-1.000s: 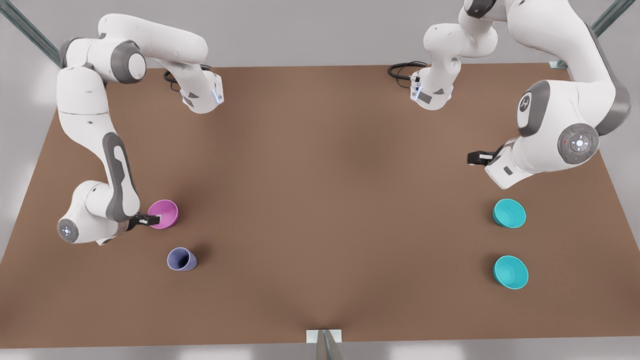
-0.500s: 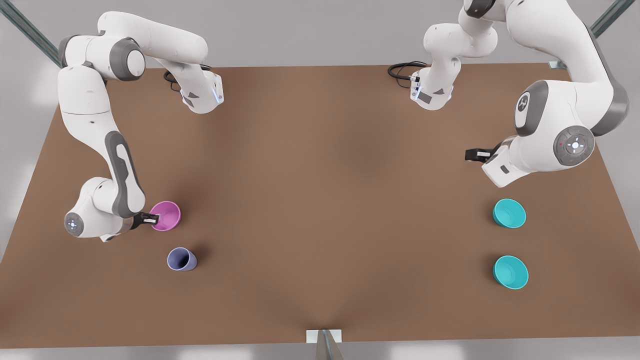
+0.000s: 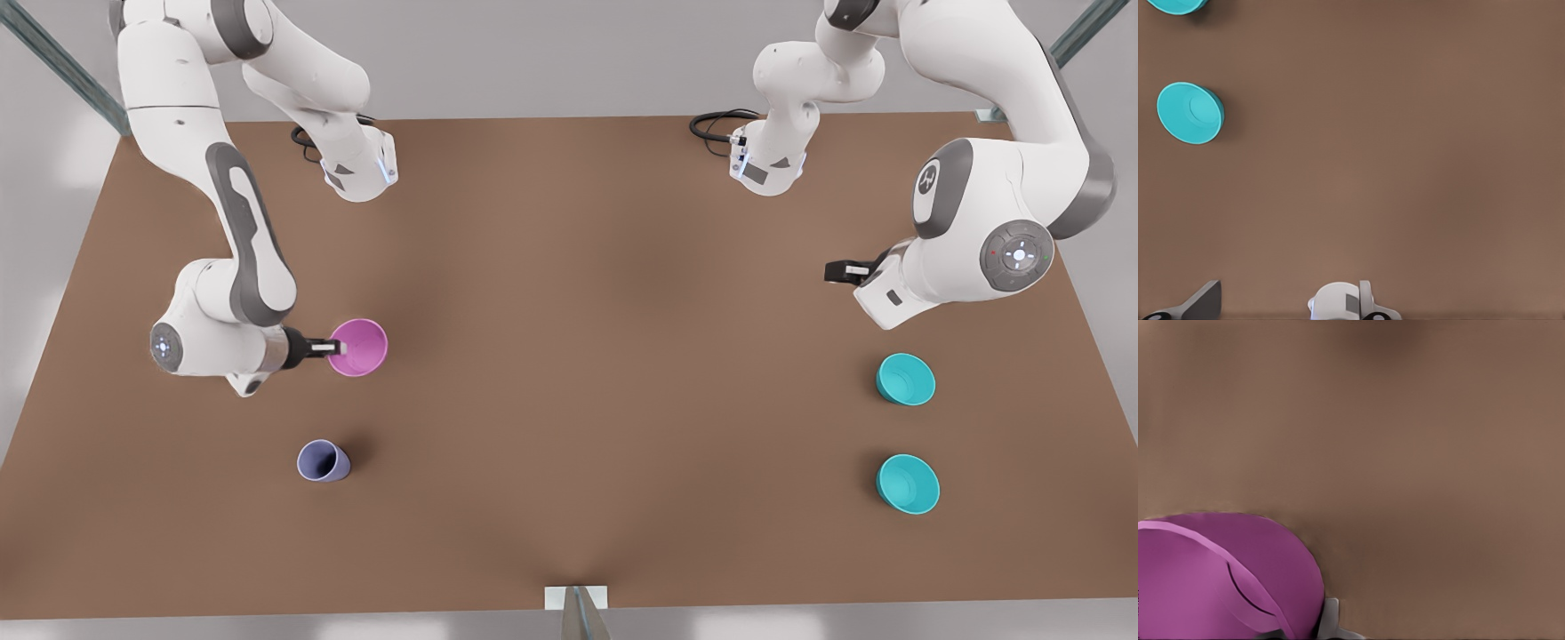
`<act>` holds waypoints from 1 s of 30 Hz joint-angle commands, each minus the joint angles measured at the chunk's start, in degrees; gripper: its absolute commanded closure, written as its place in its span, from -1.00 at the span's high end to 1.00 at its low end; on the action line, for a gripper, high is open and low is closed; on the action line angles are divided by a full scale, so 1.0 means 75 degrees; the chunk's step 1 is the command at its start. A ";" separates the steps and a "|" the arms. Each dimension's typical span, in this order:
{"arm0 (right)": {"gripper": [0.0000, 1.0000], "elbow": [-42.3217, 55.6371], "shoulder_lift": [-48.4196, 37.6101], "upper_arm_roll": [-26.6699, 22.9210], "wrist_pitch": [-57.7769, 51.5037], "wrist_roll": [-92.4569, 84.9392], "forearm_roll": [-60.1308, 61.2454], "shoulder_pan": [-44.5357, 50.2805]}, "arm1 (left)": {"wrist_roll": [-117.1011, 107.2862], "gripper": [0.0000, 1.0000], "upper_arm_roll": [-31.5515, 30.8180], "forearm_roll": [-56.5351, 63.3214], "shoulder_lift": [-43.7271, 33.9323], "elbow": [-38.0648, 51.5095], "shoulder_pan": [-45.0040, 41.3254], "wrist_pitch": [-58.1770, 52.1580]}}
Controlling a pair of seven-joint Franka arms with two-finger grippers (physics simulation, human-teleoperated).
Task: Stack the blue bowl on the pink bowl
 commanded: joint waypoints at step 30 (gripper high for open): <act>1.00 0.5889 0.4744 -0.1999 0.2236 0.5905 0.2517 0.5931 | 0.5050 1.00 0.1089 -0.1051 0.3290 -0.1227 0.3184 0.6209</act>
